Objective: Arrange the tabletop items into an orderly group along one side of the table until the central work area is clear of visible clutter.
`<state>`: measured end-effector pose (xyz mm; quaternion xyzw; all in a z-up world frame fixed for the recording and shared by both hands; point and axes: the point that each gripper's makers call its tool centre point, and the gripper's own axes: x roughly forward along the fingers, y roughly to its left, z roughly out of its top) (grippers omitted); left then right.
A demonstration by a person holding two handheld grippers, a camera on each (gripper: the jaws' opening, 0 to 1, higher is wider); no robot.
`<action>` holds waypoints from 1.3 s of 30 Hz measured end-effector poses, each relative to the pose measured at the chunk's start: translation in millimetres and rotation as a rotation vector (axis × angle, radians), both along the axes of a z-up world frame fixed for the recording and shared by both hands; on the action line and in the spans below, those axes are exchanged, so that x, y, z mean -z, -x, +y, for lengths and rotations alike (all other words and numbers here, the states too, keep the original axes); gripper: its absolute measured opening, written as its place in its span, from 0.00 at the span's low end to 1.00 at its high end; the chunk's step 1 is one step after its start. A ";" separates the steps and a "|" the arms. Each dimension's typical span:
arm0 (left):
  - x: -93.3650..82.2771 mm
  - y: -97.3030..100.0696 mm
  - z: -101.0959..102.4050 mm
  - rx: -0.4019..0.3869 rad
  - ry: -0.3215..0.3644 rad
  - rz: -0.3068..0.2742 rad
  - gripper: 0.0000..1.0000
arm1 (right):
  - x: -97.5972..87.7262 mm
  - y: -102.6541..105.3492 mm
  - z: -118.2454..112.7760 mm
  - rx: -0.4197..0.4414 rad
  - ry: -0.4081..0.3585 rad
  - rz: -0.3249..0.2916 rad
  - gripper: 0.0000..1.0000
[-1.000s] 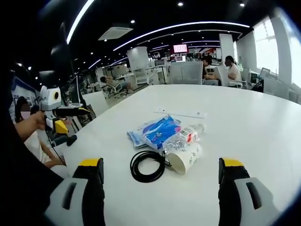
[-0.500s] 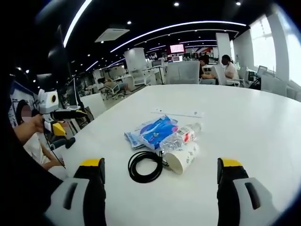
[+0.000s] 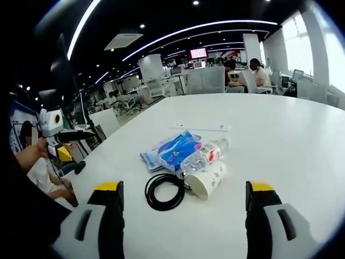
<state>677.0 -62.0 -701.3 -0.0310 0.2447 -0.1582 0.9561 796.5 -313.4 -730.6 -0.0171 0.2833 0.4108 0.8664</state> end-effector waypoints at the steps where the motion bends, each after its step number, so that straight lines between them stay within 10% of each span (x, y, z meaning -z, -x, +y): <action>1: 0.0 0.0 0.3 -0.002 0.000 0.000 1.00 | 0.7 -0.6 -0.1 0.000 0.001 0.001 0.88; 39: -9.5 -5.0 12.0 -0.034 -0.003 -0.037 1.00 | -6.7 3.5 6.7 -0.065 0.025 -0.041 0.99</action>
